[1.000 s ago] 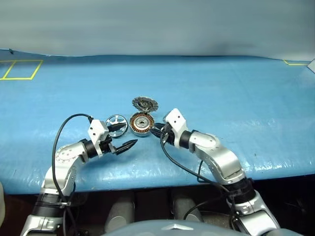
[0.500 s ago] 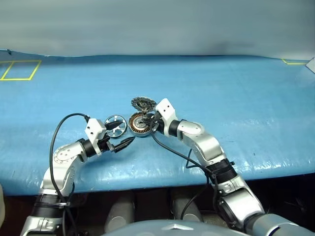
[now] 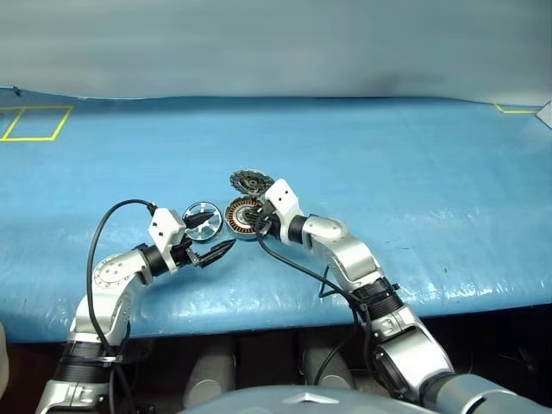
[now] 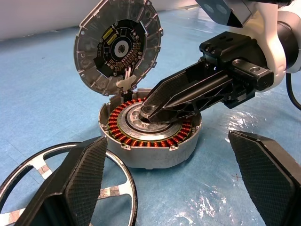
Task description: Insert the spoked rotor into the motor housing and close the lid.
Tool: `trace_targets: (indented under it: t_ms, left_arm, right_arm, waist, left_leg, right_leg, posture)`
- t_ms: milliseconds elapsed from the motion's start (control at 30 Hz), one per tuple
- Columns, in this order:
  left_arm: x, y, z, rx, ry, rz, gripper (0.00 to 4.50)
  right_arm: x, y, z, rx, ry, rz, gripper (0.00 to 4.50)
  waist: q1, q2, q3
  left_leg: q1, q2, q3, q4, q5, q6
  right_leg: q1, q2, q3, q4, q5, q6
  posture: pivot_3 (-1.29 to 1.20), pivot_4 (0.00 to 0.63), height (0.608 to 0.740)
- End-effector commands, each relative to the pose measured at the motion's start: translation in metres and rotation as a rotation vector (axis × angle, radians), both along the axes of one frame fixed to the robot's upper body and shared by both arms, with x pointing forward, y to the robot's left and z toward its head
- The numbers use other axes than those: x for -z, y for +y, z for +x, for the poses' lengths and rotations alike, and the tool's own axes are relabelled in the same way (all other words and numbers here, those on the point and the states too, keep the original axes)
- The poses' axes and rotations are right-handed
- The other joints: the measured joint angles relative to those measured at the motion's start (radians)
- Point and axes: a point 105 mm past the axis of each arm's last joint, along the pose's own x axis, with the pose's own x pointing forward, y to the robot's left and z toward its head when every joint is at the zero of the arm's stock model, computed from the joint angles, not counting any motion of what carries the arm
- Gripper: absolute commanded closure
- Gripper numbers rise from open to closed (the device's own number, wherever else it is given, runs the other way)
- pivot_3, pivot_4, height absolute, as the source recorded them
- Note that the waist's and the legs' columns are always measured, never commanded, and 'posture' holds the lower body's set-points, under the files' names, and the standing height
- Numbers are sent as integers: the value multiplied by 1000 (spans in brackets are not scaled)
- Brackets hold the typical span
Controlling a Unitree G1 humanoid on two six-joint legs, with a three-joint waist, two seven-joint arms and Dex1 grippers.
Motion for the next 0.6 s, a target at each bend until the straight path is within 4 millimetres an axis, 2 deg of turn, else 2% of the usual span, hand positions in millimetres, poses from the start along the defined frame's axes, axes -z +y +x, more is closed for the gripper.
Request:
trace_targets:
  t_ms: [33, 600]
  left_arm:
    - [-9, 1, 1, -1, -44, 3, 0]
    - [-5, 0, 1, -8, -38, 10, 0]
  right_arm:
    - [-11, 4, 1, -17, -39, 15, 3756]
    - [-12, 4, 5, 3, -42, 15, 3756]
  waist:
    - [-1, 0, 0]
    - [-2, 0, 0]
  left_leg:
    - [0, 0, 0, 0, 0, 0]
    - [0, 0, 0, 0, 0, 0]
  right_leg:
    - [0, 0, 0, 0, 0, 0]
    - [0, 0, 0, 0, 0, 0]
  posture:
    - [0, 150, 740]
    - [0, 150, 740]
